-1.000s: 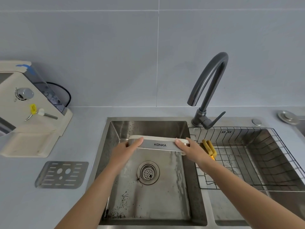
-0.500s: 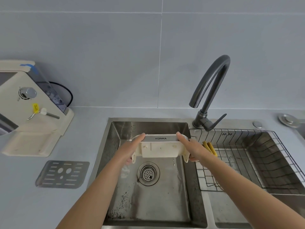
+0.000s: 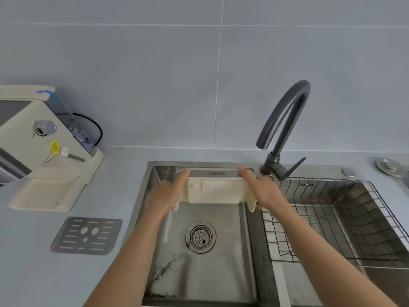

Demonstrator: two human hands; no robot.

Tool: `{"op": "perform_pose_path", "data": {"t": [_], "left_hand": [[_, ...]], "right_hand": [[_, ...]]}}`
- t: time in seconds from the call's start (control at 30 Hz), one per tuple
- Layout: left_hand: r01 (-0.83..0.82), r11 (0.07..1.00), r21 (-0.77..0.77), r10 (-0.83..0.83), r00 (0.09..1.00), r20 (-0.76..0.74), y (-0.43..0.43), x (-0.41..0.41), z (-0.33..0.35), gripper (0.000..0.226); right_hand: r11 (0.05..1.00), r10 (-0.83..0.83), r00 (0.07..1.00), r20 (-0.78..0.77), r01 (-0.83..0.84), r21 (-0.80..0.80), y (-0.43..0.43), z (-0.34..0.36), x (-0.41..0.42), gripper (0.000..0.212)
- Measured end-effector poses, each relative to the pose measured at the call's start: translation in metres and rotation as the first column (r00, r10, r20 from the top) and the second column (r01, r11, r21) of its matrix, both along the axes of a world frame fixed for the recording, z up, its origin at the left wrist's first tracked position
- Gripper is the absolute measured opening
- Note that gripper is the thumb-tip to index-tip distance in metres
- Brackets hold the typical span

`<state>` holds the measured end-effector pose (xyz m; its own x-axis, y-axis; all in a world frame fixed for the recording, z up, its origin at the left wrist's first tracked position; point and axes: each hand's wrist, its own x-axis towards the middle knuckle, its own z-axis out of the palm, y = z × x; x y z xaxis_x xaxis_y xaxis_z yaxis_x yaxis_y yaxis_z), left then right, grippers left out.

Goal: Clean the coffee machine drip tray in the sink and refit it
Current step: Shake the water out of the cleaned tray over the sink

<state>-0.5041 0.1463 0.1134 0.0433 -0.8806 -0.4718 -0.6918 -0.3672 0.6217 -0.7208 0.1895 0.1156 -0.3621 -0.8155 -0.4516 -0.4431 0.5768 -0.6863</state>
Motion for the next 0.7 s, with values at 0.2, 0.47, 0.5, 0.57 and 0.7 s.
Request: {"op": "perform_pose_path", "data": {"t": [0.2, 0.47, 0.5, 0.57, 0.7], "left_hand": [[0.022, 0.882, 0.471, 0.003, 0.999, -0.051, 0.022, -0.008, -0.021, 0.087], [0.061, 0.998, 0.032, -0.064, 0.993, 0.102, -0.012, -0.005, 0.012, 0.098], [0.082, 0.997, -0.003, -0.081, 0.984, 0.157, -0.011, -0.006, 0.007, 0.102], [0.086, 0.991, 0.101, -0.102, 0.980, 0.172, -0.002, -0.010, -0.013, 0.112], [-0.001, 0.825, 0.565, 0.011, 1.000, -0.014, 0.029, -0.009, -0.041, 0.097]], "right_hand": [[0.919, -0.030, 0.982, 0.188, -0.046, 0.391, 0.017, -0.037, 0.016, 0.096], [0.999, 0.041, 0.997, -0.066, -0.041, 0.007, 0.001, 0.016, 0.000, 0.090], [1.000, 0.029, 0.997, -0.072, -0.029, -0.001, 0.004, 0.010, 0.000, 0.089], [0.987, -0.044, 0.998, 0.035, 0.038, 0.155, 0.015, -0.014, 0.003, 0.089], [0.873, -0.086, 0.967, 0.238, -0.043, 0.486, 0.040, -0.055, 0.011, 0.097]]}}
